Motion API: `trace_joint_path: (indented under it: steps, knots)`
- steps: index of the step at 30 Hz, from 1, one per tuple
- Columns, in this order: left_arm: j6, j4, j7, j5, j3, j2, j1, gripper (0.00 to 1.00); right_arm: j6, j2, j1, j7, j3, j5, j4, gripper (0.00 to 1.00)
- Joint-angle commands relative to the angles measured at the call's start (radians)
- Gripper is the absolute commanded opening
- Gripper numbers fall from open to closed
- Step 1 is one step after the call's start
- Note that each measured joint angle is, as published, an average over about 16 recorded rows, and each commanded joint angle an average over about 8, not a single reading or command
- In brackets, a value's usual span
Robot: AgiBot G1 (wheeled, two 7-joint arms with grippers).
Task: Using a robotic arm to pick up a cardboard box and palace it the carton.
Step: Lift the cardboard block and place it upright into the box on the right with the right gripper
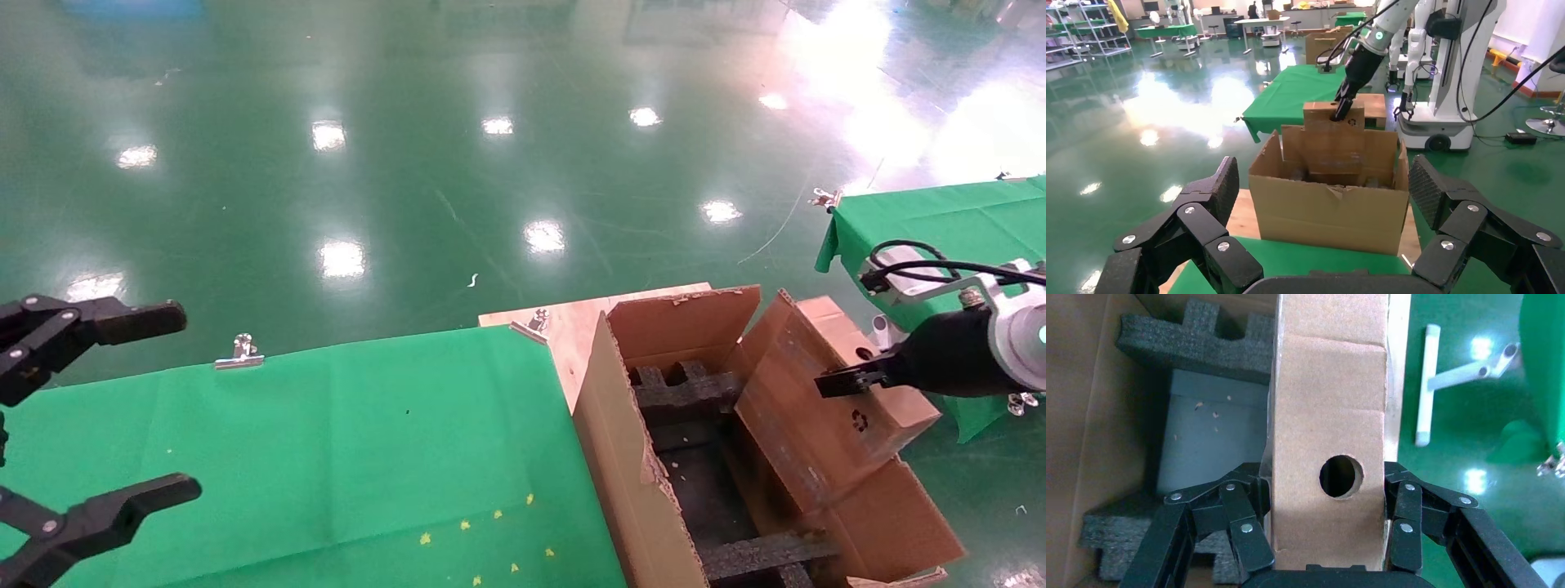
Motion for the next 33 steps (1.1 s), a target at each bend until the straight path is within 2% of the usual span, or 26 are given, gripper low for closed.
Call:
trace_joint_path:
  steps: [1,11,33]
  knots:
    - [0.0,0.0,0.0,0.0,0.0,0.0,0.0,1.0,-0.002,-0.009,-0.007,0.031,-0.004,-0.002,0.001,0.0]
    - [0.0,0.0,0.0,0.0,0.0,0.0,0.0,1.0,-0.001,-0.062,-0.048,0.151,-0.025,-0.013,0.0,0.0]
    - [0.0,0.0,0.0,0.0,0.0,0.0,0.0,1.0,0.001,-0.086,-0.053,0.232,-0.039,-0.108,-0.001,0.0]
